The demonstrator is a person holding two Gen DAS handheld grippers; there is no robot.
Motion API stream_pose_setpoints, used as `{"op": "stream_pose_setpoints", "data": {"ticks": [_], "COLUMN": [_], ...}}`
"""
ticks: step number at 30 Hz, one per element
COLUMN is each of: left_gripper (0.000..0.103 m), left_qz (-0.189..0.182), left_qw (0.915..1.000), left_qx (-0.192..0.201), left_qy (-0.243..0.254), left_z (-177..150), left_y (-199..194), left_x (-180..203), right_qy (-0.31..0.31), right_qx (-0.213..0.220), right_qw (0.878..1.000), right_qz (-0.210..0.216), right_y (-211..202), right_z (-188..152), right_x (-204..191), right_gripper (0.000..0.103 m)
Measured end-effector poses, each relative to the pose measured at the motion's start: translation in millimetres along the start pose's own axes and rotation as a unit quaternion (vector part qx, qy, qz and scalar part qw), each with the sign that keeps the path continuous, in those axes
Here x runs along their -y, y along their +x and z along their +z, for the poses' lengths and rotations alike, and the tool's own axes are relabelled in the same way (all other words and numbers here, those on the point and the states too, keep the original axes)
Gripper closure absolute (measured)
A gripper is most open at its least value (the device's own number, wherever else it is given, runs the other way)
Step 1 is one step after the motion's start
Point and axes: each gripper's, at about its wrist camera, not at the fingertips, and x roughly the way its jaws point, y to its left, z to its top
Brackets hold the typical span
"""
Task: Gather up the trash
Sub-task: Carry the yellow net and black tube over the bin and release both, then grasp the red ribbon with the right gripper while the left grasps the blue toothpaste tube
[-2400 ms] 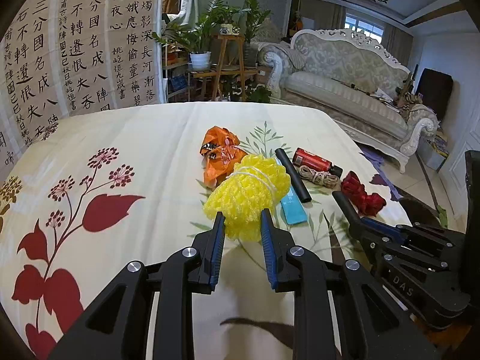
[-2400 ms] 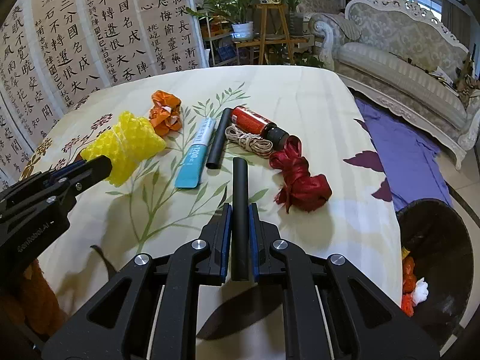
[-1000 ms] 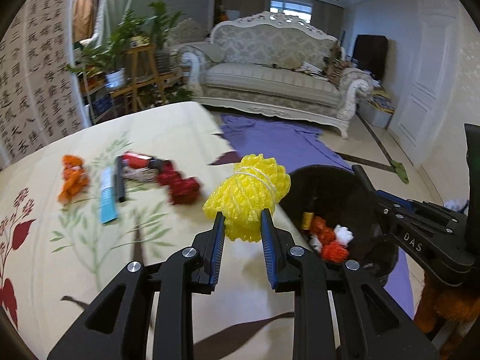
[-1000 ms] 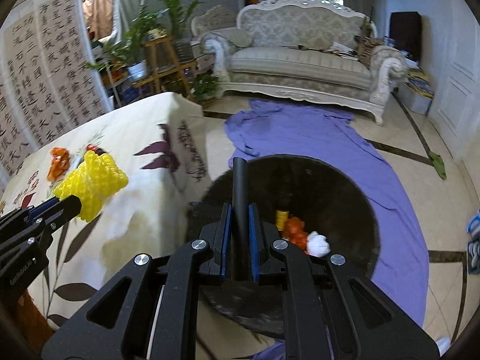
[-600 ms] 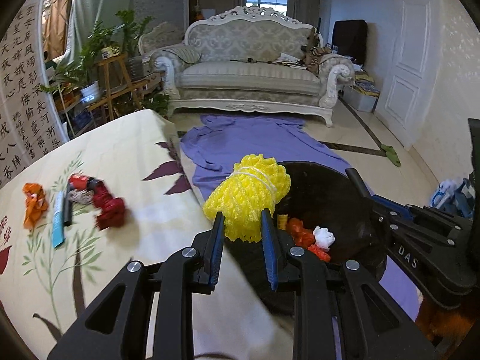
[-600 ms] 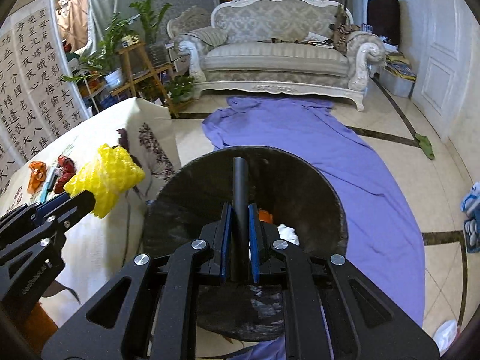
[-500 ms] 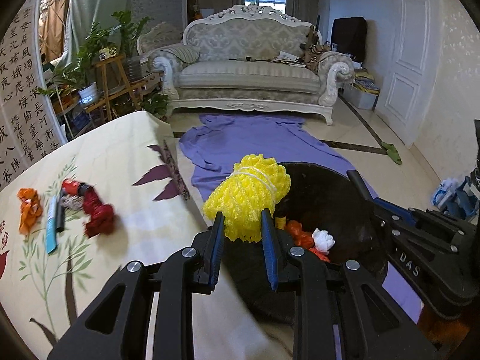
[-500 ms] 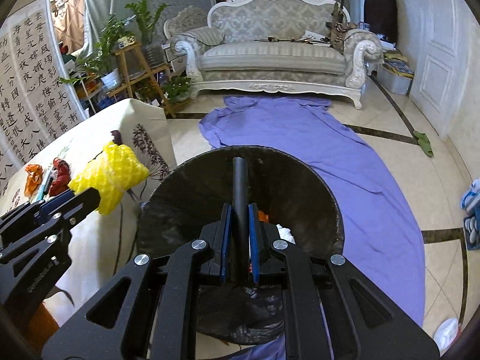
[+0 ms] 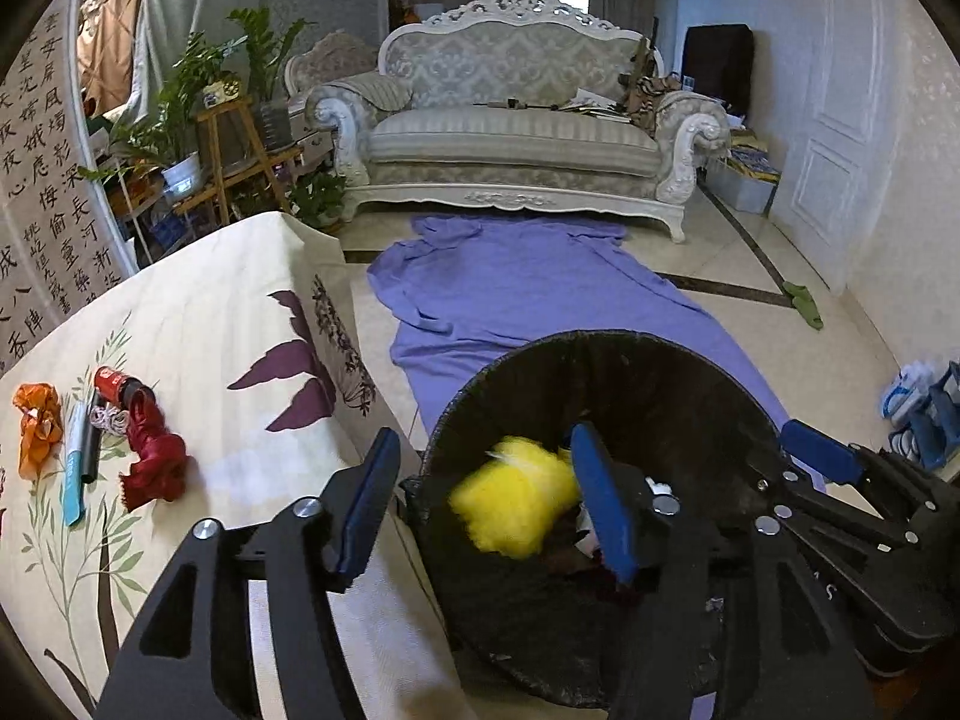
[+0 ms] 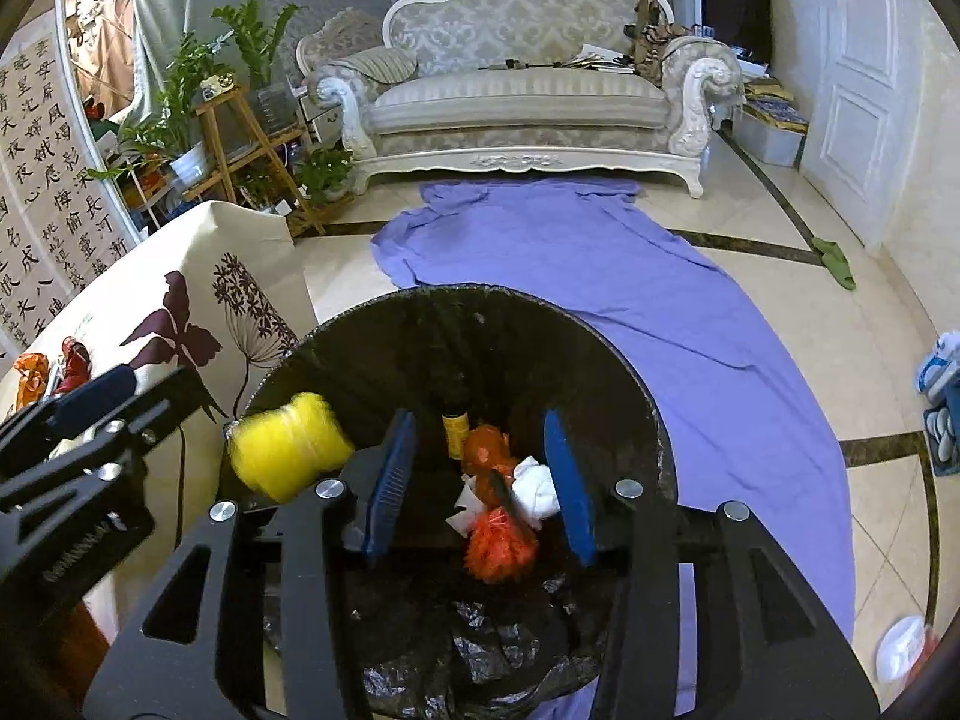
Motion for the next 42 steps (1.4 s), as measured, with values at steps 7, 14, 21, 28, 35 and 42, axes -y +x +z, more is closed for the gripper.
{"op": "stream_pose_setpoints", "data": {"ticks": [7, 14, 21, 28, 35, 42], "left_gripper": [0.038, 0.034, 0.034, 0.034, 0.034, 0.034], "left_qz": [0.021, 0.054, 0.096, 0.133, 0.159, 0.17], "left_qw": [0.9997, 0.9975, 0.9923, 0.9842, 0.9766, 0.9714], "left_qx": [-0.003, -0.005, -0.006, -0.016, -0.022, -0.03], "left_qy": [-0.015, -0.044, -0.079, -0.115, -0.143, -0.163], "left_z": [-8, -20, -29, -40, -48, -56], "left_y": [-11, -29, -46, -55, -59, -60], "left_x": [-21, -61, -111, -162, -200, -221], "right_qy": [-0.006, -0.028, -0.071, -0.122, -0.159, -0.19], "right_qx": [0.008, 0.014, 0.013, 0.004, 0.001, -0.012], "right_qw": [1.0, 0.999, 0.995, 0.987, 0.976, 0.967], "right_qz": [-0.001, 0.022, 0.064, 0.109, 0.147, 0.169], "right_y": [-8, -17, -20, -19, -20, -9], "right_z": [3, 7, 9, 6, 8, 13], "right_x": [-6, -35, -88, -148, -203, -249], "right_gripper": [0.052, 0.052, 0.052, 0.052, 0.052, 0.052]}}
